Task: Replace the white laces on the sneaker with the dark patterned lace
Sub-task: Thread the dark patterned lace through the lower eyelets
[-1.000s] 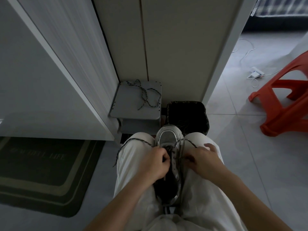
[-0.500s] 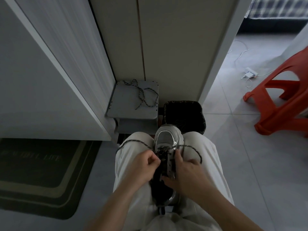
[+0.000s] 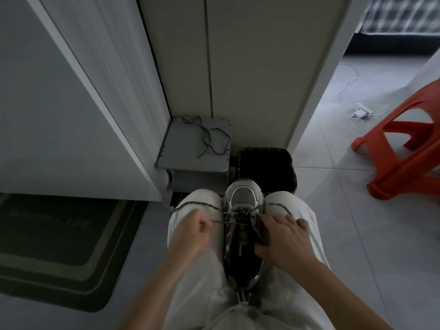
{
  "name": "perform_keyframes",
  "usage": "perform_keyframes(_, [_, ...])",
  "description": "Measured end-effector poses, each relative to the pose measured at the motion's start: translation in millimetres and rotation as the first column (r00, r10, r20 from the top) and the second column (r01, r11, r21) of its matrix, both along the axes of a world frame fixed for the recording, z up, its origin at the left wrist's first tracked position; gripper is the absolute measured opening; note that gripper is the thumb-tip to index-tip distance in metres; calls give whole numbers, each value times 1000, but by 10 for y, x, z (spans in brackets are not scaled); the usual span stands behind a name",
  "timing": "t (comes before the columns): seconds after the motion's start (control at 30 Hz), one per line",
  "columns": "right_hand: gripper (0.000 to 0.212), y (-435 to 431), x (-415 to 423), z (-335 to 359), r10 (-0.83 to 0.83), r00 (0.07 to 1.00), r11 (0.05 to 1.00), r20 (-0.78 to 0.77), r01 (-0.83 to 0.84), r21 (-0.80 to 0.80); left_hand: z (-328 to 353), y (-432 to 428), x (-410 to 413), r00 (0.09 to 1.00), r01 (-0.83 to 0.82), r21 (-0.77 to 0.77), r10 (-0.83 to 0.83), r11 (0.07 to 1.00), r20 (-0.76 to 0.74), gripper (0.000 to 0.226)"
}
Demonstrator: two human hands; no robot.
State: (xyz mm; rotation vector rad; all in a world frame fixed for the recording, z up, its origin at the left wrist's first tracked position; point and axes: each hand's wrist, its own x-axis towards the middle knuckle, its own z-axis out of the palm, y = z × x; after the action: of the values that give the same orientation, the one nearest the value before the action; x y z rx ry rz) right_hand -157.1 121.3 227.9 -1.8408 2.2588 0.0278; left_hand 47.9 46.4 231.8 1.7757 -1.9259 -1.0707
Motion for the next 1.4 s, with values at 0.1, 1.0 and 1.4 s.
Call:
perform_keyframes(0.1, [57,47,11,-41,-36,998,995,55,41,-91,-53,-161,622,979,-186,21,183,982,93,15])
perform_keyframes(1.0, [31,-111,-20,-31,-203,747,971,633,239,29,-55,118,-244,952,281,-289,-228,915,204,11])
perform_keyframes(1.4, [64,-56,25,-55,-140,746,990,651,120,76,24,-66,752,942,155,-47,-133,987,308,15])
